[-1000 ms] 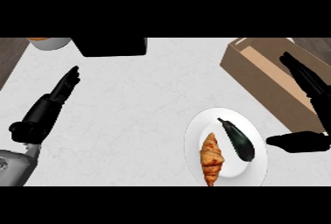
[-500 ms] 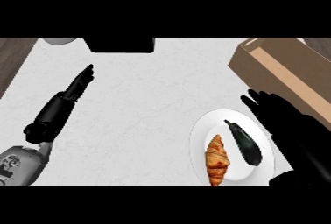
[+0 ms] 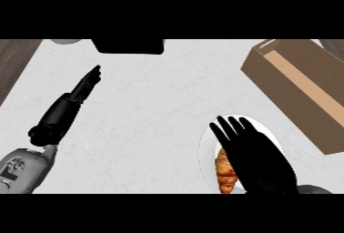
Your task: Pick the croissant from the plate and place it in the cardboard box
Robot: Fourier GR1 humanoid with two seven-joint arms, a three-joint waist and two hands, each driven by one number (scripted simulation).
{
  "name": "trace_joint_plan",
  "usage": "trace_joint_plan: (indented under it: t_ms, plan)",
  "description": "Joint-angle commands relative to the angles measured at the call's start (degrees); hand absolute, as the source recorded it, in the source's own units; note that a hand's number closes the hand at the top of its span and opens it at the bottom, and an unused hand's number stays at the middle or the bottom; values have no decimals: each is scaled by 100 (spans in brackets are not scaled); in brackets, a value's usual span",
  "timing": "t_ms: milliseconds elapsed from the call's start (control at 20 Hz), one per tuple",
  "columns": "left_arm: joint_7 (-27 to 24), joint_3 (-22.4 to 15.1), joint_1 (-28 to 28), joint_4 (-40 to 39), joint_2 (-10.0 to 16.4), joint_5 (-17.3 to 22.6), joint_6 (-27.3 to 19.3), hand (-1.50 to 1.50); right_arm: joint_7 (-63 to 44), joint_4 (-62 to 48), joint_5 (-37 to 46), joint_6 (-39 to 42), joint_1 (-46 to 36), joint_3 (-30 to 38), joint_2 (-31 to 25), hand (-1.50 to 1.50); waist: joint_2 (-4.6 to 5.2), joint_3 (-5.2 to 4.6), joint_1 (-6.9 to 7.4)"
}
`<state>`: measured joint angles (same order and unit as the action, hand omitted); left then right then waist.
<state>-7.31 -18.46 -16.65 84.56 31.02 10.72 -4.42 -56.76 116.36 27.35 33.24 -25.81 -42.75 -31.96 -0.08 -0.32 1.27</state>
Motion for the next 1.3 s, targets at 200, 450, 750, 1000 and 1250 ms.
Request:
trace_joint_plan:
  t_ms: [200,450,750,1000,1250]
  plan:
    - [47,148,122,175,83,64,118,0,-1881,-1063,57,758,-329,-635,1307,-150,-28,6,-24]
    - [-5,193,239,150,99,19,180,0,-2103,-1583,210,696,-203,-762,1847,-150,-16,15,-90]
    - [140,169,186,147,-91,-105,65,0,-2175,-1842,707,847,-225,-847,2076,-150,-26,20,-151]
    - [146,149,82,13,-297,-220,46,0,-1956,-2206,1002,1010,-337,-538,2303,-150,-4,24,-164]
    - [-80,316,2,-302,-269,-283,215,0,-1913,-2652,1394,1127,-309,-436,2777,-150,14,22,-163]
